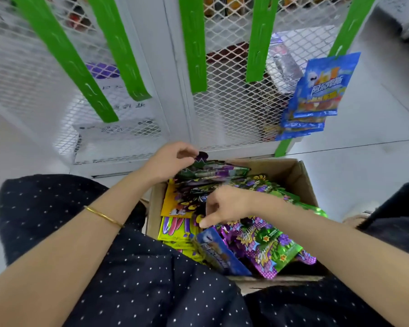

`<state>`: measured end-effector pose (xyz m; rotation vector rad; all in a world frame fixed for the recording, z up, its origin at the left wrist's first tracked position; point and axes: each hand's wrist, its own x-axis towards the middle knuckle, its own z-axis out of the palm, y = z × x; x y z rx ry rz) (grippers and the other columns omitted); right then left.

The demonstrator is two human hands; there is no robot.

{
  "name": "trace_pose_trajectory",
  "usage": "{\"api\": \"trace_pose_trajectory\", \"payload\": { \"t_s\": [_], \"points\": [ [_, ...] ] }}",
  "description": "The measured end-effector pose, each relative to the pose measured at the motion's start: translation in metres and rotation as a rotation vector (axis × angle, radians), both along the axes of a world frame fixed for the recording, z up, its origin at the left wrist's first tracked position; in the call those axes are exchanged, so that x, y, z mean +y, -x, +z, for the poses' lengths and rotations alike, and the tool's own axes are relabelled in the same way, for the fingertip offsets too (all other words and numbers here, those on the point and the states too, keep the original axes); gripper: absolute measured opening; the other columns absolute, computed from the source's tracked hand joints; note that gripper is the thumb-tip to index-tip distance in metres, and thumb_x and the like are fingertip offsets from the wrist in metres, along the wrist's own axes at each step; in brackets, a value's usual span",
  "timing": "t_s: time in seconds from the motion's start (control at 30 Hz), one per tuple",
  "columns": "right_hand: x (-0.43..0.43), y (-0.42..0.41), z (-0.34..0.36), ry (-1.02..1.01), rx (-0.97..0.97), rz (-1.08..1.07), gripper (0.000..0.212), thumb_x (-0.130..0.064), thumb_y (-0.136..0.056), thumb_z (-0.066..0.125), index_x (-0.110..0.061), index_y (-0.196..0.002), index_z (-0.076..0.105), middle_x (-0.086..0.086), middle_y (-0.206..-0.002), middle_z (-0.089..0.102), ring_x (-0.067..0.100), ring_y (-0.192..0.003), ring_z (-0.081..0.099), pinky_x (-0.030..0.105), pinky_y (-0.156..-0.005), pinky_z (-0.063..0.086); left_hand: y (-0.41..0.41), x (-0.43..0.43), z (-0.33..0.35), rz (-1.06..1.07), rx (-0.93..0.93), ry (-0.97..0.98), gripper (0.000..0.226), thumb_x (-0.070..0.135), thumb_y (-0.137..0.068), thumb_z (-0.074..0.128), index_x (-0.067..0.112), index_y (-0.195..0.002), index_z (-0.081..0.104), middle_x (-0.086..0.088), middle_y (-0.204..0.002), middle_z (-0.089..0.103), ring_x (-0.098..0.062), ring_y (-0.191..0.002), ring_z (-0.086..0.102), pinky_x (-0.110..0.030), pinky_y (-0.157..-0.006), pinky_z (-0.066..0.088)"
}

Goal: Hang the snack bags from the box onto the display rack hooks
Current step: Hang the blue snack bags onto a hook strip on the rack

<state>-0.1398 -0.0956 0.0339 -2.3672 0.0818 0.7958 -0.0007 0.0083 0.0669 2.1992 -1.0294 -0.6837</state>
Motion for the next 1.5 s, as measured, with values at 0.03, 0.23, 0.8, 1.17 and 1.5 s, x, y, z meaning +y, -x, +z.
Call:
{"api": "trace_pose_trajectory", "payload": {
  "t_s": [0.03,0.23,0.8,1.17,1.5],
  "points": [
    [0.006,0.000,-0.008,0.041,0.057,0.052,0.049,-0.050,-0.082,0.063,-0.002,-0.094,0.067,0.014,-0.085,0.069,0.028,-0.077,0.064,0.032,-0.066,0.049,-0.001,0.002,0.000,0.006,0.004,0.009,0.021,0.007,-0.090,0.057,0.009,-0.109,0.064,0.000,-0.105,0.062,-0.008,-0.093,0.055,-0.015,-0.083,0.040],
    [0.008,-0.001,-0.028,0.039,0.149,0.108,0.018,-0.017,-0.088,0.061,0.000,-0.085,0.057,0.013,-0.072,0.062,0.024,-0.060,0.062,0.031,-0.060,0.050,0.001,0.006,0.002,-0.002,0.056,0.014,0.019,0.008,-0.091,0.055,0.013,-0.106,0.066,0.002,-0.105,0.064,-0.009,-0.096,0.058,-0.021,-0.085,0.044],
    [-0.146,0.028,0.090,-0.574,-0.250,-0.681,0.020,-0.022,-0.084,0.062,-0.010,-0.071,0.052,-0.005,-0.058,0.058,0.006,-0.054,0.055,0.017,-0.053,0.047,0.043,-0.094,0.047,-0.144,0.287,0.244,0.015,0.005,-0.085,0.063,0.015,-0.075,0.059,0.000,-0.070,0.059,0.003,-0.057,0.051,-0.011,-0.058,0.040],
    [-0.267,0.081,0.088,-0.766,-0.630,-1.226,0.003,-0.009,-0.083,0.061,-0.010,-0.086,0.062,0.008,-0.079,0.069,0.020,-0.069,0.065,0.037,-0.078,0.052,0.077,-0.238,0.064,0.020,0.578,0.372,0.017,0.005,-0.092,0.055,0.015,-0.079,0.056,0.003,-0.069,0.063,-0.010,-0.062,0.059,-0.019,-0.049,0.046],
    [-0.349,0.071,0.097,-0.523,-0.722,-1.131,0.015,-0.006,-0.091,0.055,-0.013,-0.078,0.058,0.001,-0.068,0.063,0.011,-0.058,0.061,0.021,-0.056,0.050,0.065,-0.347,0.087,0.069,0.007,0.578,0.026,0.018,-0.091,0.056,0.009,-0.115,0.051,0.006,-0.092,0.057,-0.015,-0.091,0.057,-0.041,-0.088,0.051]
  ]
}}
